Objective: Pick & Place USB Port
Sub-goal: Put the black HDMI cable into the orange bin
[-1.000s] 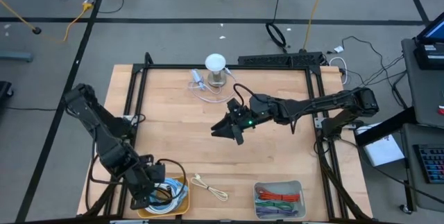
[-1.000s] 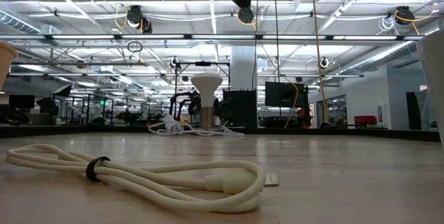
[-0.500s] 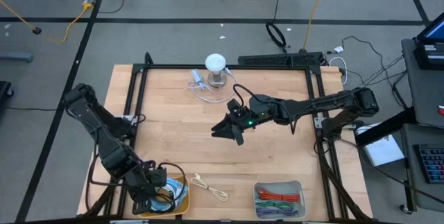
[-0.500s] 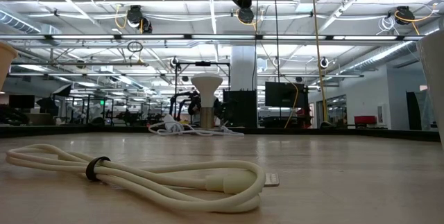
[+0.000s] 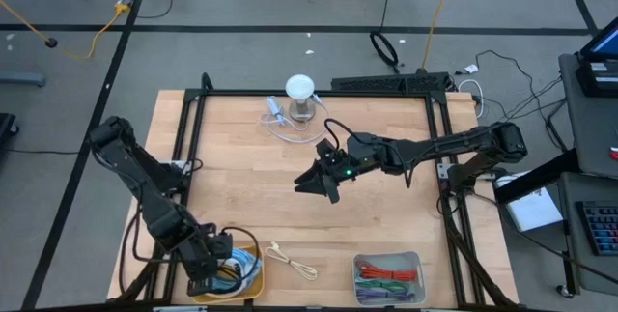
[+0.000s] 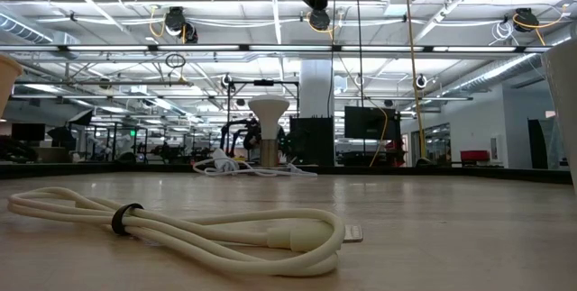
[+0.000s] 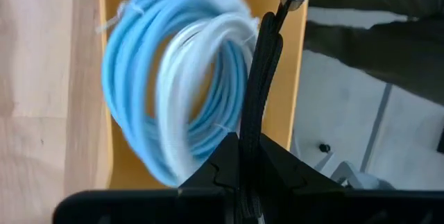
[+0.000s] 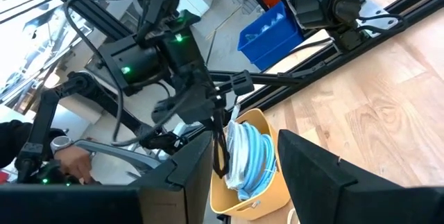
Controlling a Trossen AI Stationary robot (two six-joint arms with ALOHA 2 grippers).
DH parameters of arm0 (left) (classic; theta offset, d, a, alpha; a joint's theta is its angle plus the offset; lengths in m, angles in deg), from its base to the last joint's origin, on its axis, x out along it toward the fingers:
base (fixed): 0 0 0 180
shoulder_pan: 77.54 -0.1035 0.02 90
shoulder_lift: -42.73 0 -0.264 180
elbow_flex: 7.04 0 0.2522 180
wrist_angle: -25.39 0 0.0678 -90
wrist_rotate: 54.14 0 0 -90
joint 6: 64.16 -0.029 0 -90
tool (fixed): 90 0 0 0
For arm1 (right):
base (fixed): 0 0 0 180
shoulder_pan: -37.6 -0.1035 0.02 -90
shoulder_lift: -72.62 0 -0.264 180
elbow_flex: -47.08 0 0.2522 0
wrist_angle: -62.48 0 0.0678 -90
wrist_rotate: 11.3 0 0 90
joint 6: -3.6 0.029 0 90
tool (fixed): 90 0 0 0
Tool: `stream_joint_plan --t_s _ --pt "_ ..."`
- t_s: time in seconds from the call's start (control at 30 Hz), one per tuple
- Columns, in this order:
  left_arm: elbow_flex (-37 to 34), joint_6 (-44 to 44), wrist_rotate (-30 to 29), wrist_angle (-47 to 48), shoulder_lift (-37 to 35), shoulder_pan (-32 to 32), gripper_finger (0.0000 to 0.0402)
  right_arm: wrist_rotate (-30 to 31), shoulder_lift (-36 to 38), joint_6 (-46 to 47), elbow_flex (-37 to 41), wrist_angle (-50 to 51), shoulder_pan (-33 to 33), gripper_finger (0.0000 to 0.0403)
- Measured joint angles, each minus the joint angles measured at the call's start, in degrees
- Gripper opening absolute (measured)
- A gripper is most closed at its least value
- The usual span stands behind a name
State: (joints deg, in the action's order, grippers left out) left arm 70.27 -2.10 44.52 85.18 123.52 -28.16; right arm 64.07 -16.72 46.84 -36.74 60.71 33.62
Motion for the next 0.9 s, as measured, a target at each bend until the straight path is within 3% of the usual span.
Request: stream_joint_plan --t_s 0.27,0.57,0.9 --pt "-4.76 0.42 3.34 -6.61 0.00 -0.11 0.0024 0.04 0.00 0.00 0.00 0.00 0.00 0.0155" --pt "-4.89 -1.05 2.26 -5.38 -0.02 -0.62 0.0026 1.75 0.00 -0.11 0.00 -0.04 0.00 0.0155" --pt "-4.89 -1.14 1.80 -3.68 -0.04 -0.64 0.0147 2.63 0.00 -0.22 0.00 -0.04 0.00 0.0155"
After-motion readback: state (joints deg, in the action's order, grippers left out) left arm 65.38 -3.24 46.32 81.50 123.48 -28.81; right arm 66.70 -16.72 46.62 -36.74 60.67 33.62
